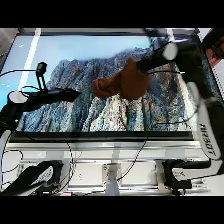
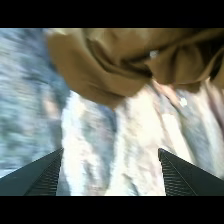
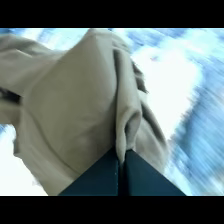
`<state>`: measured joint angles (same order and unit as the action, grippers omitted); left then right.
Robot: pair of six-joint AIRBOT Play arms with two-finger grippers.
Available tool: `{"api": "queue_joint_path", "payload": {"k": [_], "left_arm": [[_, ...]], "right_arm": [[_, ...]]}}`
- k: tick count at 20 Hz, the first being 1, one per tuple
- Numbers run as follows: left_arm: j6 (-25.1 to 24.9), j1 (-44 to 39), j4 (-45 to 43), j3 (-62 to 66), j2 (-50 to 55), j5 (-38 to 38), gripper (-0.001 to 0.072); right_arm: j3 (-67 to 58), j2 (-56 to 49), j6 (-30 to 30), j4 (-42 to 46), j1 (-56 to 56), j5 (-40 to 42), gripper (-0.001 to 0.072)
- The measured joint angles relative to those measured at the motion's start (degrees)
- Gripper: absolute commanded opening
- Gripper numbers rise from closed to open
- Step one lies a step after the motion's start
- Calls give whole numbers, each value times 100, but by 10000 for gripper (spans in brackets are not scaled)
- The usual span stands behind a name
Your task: Fold the clothes and pants, and hang the long-sleeved shirts on hangers.
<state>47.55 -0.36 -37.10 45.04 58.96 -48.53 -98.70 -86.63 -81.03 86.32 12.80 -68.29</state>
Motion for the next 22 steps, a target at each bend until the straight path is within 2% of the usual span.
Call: {"api": "queue_joint_path", "payload": {"k": [3,7,13,19,22], "left_arm": [[0,-590,26,-7,70,-24,713],[105,-1508,31,-11,413,457,713],[802,-2299,236,-13,946,1399,712],[1032,-2850,1106,-13,1373,1974,711],[1058,-3263,1731,-9,1685,2765,699]], "right_arm": [[63,544,13,66,-560,-627,13],[669,1167,52,87,-1235,-986,12],[3084,2789,107,-201,-2050,-74,11],[5080,4365,28,-256,-3108,560,12],[5477,4837,-22,-245,-3665,669,12]]}}
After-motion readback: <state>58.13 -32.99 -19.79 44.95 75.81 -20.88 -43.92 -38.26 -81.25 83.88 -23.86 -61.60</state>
